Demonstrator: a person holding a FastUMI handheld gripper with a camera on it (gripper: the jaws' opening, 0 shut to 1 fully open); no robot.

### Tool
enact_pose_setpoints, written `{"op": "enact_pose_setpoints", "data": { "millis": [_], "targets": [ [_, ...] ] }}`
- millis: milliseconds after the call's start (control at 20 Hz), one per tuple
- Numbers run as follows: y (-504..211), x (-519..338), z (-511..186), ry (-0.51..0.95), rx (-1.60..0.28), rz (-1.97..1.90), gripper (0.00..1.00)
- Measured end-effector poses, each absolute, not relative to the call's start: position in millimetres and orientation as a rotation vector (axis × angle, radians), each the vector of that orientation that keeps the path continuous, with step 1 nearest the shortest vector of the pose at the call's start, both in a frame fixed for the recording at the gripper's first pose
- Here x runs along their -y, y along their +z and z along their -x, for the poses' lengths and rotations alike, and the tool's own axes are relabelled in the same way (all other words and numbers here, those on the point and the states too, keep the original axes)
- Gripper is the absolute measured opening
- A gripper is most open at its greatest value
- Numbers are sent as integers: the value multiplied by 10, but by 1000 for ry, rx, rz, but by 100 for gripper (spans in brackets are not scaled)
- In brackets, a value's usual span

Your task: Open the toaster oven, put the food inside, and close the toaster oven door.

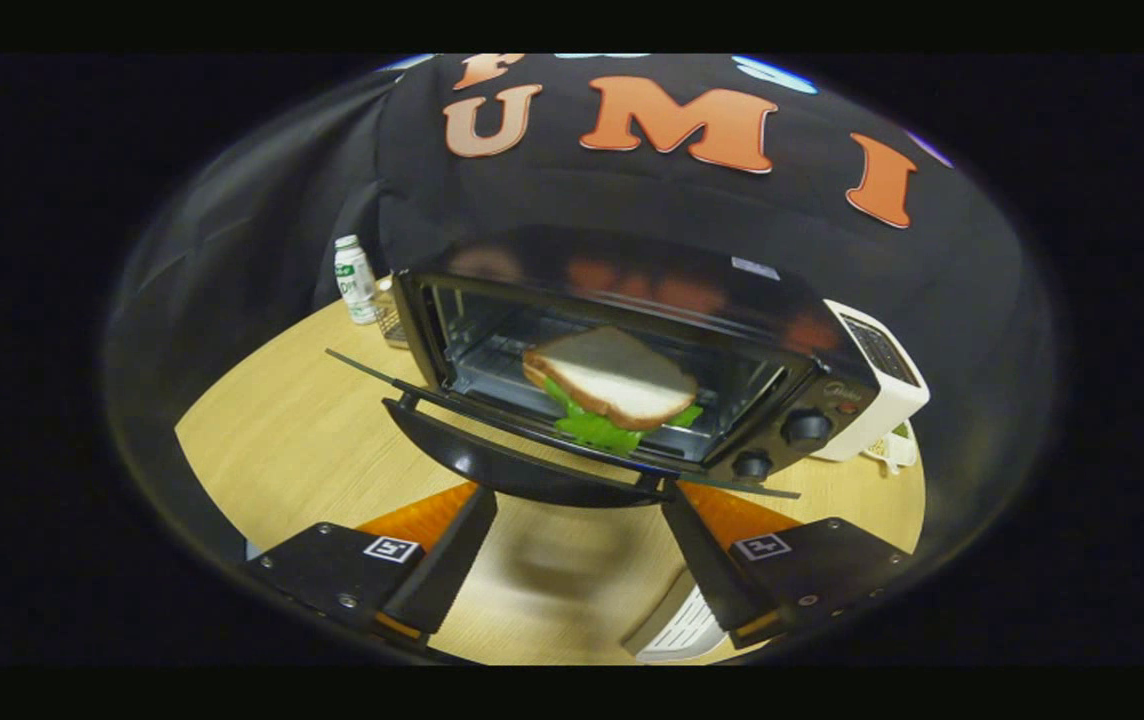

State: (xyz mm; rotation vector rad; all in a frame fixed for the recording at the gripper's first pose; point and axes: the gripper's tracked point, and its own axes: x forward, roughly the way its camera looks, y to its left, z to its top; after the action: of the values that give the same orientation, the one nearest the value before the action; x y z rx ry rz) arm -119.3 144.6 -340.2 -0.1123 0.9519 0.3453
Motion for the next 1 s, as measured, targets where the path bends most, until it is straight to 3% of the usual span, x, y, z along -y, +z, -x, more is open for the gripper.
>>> {"op": "enact_pose_setpoints", "data": {
  "millis": [350,1000],
  "targets": [
    [-2824,-1318,550,257,-792,60,97],
    [-946,-719,215,147,-384,-25,97]
  ]
}}
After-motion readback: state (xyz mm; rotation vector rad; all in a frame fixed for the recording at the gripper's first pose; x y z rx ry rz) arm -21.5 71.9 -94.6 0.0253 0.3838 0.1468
